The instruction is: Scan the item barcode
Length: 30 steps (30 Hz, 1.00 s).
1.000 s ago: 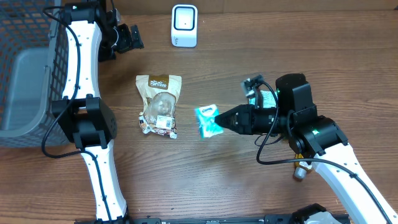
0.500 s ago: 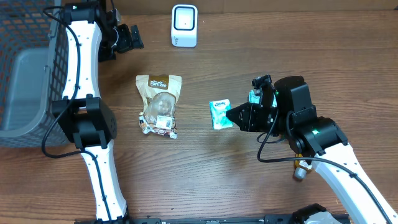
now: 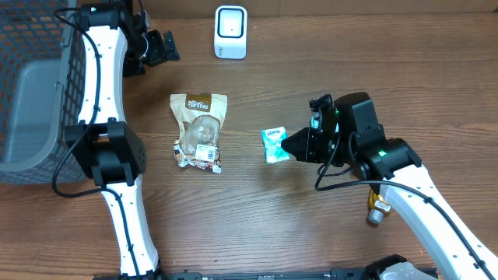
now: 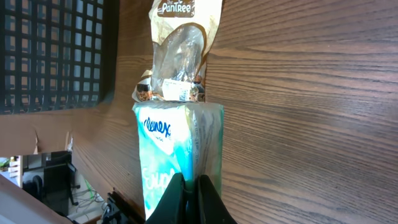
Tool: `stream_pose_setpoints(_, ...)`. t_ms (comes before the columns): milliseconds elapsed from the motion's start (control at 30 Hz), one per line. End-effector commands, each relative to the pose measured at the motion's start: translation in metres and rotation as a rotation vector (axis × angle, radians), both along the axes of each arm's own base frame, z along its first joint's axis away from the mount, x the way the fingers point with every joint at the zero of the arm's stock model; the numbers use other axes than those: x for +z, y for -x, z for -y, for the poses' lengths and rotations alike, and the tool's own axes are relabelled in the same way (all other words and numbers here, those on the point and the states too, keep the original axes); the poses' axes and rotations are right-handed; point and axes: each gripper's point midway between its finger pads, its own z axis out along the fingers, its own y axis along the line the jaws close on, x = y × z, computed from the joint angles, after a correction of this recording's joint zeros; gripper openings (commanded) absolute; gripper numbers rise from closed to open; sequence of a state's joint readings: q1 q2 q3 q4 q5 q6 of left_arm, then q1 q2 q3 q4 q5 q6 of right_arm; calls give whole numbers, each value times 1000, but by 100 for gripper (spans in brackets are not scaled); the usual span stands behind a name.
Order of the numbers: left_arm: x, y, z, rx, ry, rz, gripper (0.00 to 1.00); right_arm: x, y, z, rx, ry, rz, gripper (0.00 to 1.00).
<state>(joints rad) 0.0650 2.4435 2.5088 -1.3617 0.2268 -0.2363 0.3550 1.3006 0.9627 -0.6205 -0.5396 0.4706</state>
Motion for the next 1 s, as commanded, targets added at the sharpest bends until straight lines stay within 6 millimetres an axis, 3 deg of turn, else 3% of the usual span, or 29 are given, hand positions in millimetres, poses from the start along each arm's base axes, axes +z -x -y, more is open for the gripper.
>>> stream_pose_setpoints(0,24,-2,2,6,-5,52,100,2,-3,1,-2,5,20,4)
stream_pose_setpoints(967,24,-2,2,6,-5,52,99,-3,-1,5,-13,26,3,4)
